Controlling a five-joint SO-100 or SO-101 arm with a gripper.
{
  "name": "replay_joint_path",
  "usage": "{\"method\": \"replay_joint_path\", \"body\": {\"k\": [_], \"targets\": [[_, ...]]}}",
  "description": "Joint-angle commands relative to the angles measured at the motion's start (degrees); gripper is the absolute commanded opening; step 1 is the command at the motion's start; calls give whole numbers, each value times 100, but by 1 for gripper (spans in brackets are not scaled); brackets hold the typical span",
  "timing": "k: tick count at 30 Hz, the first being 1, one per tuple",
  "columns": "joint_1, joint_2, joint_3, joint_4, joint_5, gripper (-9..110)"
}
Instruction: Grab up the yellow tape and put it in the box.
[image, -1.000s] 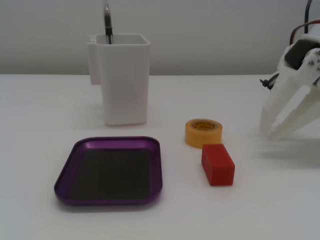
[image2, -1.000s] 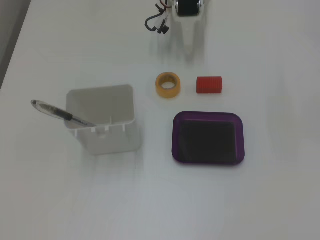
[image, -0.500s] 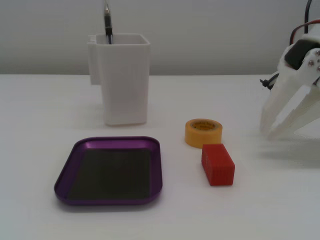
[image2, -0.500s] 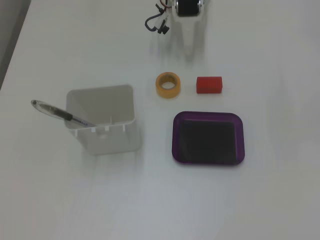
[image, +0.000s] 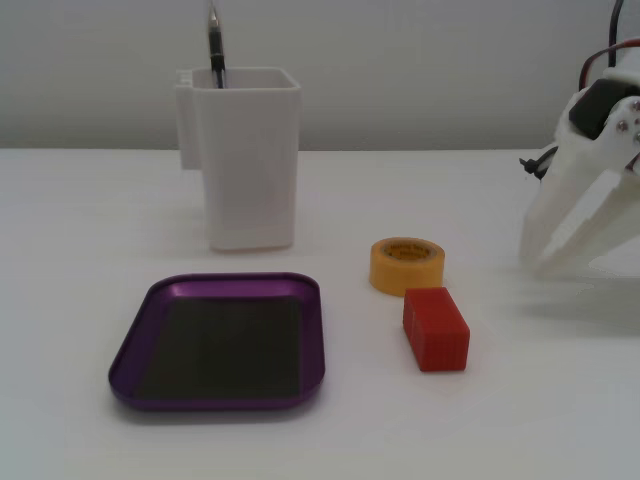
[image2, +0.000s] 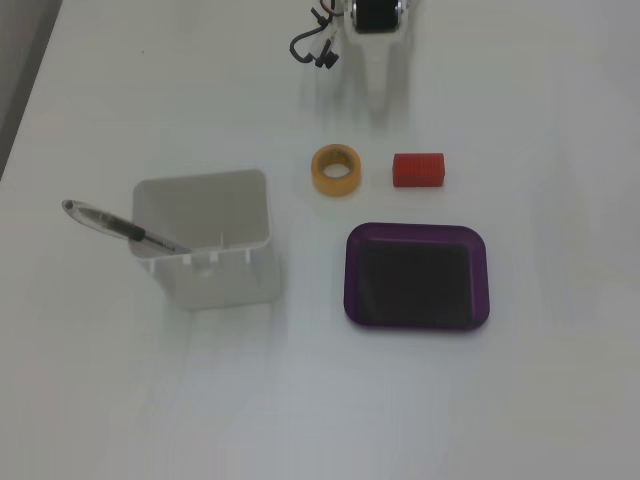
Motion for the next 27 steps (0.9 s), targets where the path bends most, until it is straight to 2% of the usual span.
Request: {"method": "replay_joint_path", "body": {"k": [1,7,10,14,27], "targets": [[44,519,-439,-26,-62,0],[501,413,-527,-44,-1318,1],[1055,-202,-633,-158,-1424,4],[1415,-1731,-1292,-404,-1433,9],[1389,-7251,-4983,35,-1450,12]]}}
